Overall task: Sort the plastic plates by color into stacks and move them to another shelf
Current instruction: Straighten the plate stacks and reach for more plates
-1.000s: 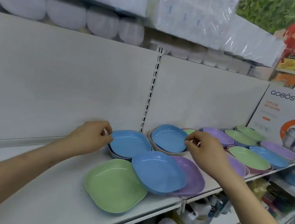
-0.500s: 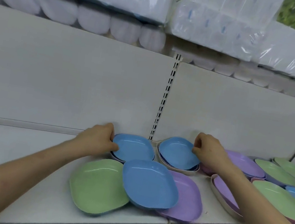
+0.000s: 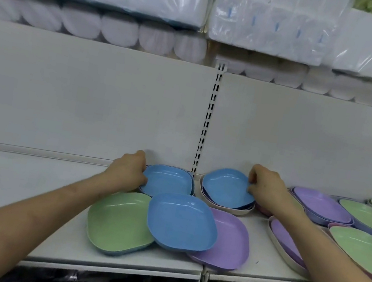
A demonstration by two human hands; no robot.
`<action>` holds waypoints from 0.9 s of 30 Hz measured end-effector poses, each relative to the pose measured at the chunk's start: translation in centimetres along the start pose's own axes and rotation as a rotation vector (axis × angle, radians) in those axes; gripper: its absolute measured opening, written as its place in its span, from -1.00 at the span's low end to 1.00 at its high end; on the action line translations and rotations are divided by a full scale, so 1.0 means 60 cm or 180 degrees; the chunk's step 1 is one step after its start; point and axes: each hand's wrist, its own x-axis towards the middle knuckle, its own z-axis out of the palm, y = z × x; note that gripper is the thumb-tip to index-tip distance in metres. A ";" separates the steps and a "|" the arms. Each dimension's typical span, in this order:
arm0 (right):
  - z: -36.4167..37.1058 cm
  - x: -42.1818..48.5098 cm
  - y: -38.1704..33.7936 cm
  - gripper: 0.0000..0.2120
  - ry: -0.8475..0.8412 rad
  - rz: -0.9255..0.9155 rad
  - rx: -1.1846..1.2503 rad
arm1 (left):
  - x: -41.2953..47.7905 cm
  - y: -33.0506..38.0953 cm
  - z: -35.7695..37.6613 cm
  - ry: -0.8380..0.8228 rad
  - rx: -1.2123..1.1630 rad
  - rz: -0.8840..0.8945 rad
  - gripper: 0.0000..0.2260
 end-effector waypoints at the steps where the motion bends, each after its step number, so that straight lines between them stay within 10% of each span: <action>1: -0.002 0.000 0.001 -0.81 0.0033 -0.0017 -0.0016 | 0.000 0.000 -0.001 0.0017 0.0018 -0.0010 -0.73; 17: -0.028 -0.015 0.009 -0.84 0.0543 -0.0187 -0.0319 | -0.004 0.020 -0.040 0.0430 0.0727 0.0305 -0.84; 27: -0.036 -0.031 -0.013 -0.63 0.0371 -0.0096 0.0591 | -0.026 -0.006 -0.078 0.0428 -0.0953 0.0246 -0.69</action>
